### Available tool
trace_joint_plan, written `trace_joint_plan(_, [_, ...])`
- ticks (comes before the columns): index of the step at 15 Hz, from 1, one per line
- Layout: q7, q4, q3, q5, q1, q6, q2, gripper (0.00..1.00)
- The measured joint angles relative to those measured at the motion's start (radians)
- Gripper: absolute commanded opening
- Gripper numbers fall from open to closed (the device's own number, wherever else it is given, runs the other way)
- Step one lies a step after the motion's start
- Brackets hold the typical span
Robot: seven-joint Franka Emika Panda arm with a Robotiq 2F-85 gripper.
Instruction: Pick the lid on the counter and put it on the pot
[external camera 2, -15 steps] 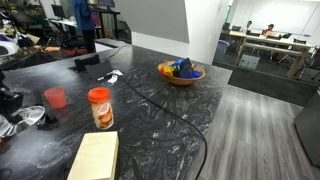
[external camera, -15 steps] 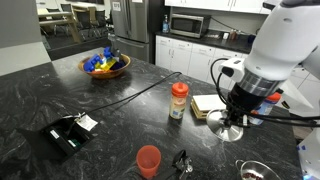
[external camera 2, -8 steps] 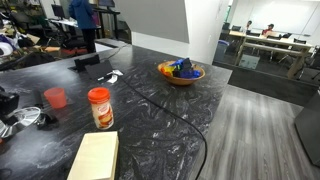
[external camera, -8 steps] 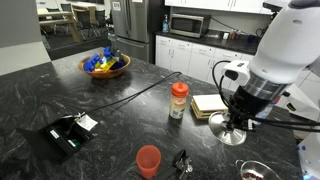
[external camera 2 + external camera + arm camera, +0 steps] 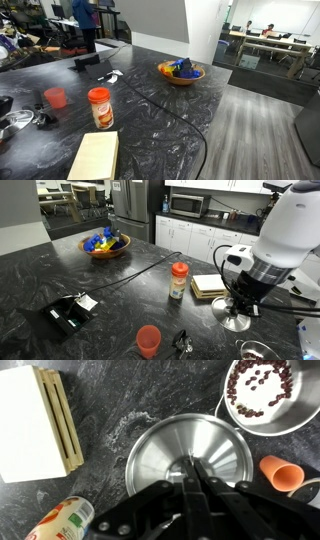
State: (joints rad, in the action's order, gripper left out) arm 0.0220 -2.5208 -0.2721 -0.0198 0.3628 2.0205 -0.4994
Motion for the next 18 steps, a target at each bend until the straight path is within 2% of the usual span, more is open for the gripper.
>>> trace_joint_plan(6, [-0.105, -0.084, -0.001, -0.052, 0.097, -0.106, -0.118, 0.01])
trace_joint_plan(10, [-0.21, -0.127, -0.001, -0.097, 0.159, -0.108, -0.164, 0.03])
trace_joint_plan(18, [-0.209, -0.13, -0.001, -0.098, 0.162, -0.107, -0.164, 0.01])
